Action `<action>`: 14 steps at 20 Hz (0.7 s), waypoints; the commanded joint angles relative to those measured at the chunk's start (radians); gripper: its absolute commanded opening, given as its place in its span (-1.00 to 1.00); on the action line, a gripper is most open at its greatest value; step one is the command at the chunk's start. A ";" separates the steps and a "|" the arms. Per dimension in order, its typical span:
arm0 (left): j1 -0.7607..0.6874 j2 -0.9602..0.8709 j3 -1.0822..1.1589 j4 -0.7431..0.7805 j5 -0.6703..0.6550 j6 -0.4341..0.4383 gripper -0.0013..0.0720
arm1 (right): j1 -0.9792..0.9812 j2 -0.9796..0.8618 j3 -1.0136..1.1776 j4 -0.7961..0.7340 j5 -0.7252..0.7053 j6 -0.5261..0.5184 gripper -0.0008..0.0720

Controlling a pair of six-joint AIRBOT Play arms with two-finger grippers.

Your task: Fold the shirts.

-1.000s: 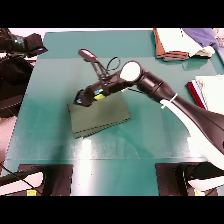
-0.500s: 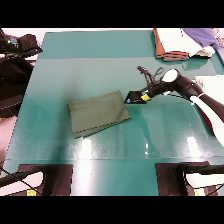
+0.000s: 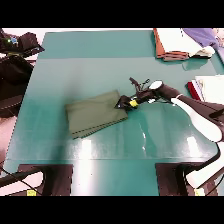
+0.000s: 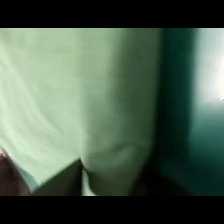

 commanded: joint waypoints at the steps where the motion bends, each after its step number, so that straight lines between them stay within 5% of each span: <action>1: -0.043 0.000 0.000 -0.017 0.002 0.031 -0.90 | 0.060 -0.064 0.118 0.021 -0.028 -0.014 -0.75; 3: -0.107 -0.001 0.000 0.009 0.040 0.036 -0.90 | 0.049 -0.056 0.184 -0.019 -0.020 -0.011 -0.93; 9: -0.240 -0.002 0.000 0.008 0.124 0.036 -0.90 | -0.264 0.169 0.322 -0.433 0.095 0.142 -0.93; 14: -0.247 -0.002 0.000 -0.005 0.124 0.035 -0.90 | -0.662 0.317 0.391 -0.511 0.122 0.152 -0.93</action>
